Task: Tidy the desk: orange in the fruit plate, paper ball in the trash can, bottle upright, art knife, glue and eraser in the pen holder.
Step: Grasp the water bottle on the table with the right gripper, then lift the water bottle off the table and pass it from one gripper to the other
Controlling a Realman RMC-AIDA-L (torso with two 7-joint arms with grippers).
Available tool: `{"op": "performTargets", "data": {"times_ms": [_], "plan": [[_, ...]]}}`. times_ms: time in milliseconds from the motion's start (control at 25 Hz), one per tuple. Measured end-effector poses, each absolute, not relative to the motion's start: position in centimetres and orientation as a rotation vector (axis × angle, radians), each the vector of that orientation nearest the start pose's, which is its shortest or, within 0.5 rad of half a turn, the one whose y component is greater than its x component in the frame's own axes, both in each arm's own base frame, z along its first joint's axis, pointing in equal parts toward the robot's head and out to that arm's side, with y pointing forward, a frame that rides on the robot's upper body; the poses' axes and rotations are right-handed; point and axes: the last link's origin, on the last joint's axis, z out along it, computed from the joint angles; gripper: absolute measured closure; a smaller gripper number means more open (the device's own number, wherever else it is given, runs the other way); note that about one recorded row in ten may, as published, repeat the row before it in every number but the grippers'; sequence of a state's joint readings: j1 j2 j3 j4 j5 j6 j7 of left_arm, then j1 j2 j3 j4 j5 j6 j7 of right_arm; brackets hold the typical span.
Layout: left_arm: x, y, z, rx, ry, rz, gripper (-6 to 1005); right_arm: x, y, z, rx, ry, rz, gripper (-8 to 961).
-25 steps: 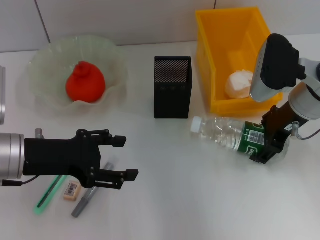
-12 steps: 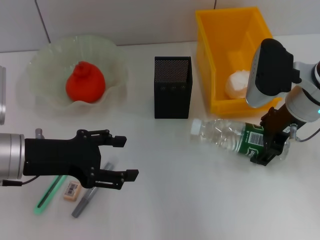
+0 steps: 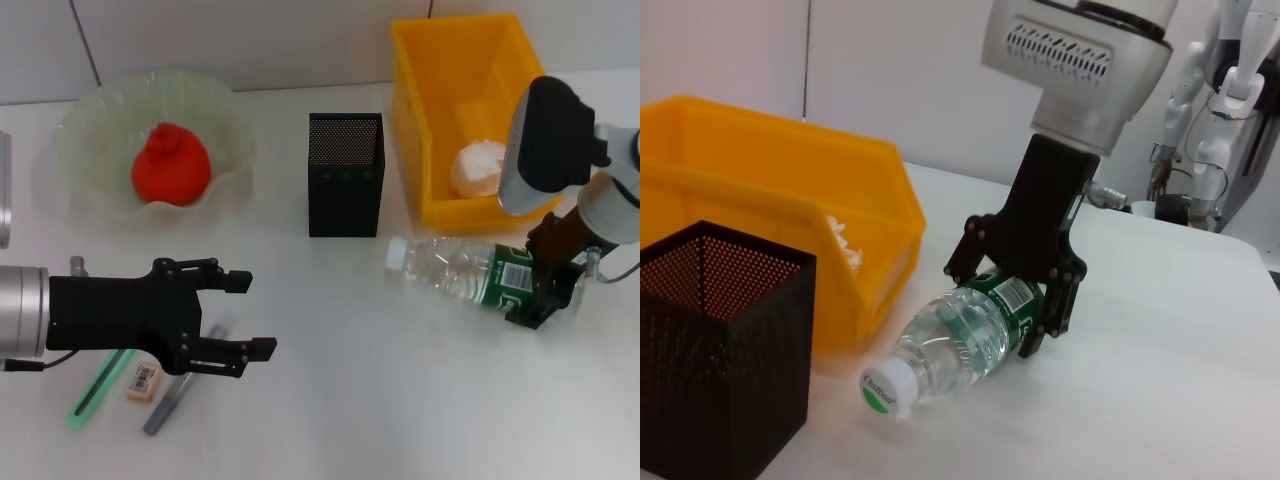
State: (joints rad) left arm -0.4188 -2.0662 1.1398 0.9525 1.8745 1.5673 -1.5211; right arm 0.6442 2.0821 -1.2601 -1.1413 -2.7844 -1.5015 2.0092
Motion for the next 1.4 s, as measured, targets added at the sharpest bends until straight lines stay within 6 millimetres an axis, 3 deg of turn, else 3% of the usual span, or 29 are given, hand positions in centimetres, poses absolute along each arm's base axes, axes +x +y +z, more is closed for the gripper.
{"op": "performTargets", "data": {"times_ms": [840,1400], "plan": [[-22.7,31.2,-1.1,-2.972,-0.404,-0.501,138,21.6,36.0,2.5,-2.7,0.368,-0.721,185],[-22.7,31.4,-1.1,-2.954,-0.414,-0.506,139,20.4,33.6,3.9,-2.694,0.316,-0.576,185]]}}
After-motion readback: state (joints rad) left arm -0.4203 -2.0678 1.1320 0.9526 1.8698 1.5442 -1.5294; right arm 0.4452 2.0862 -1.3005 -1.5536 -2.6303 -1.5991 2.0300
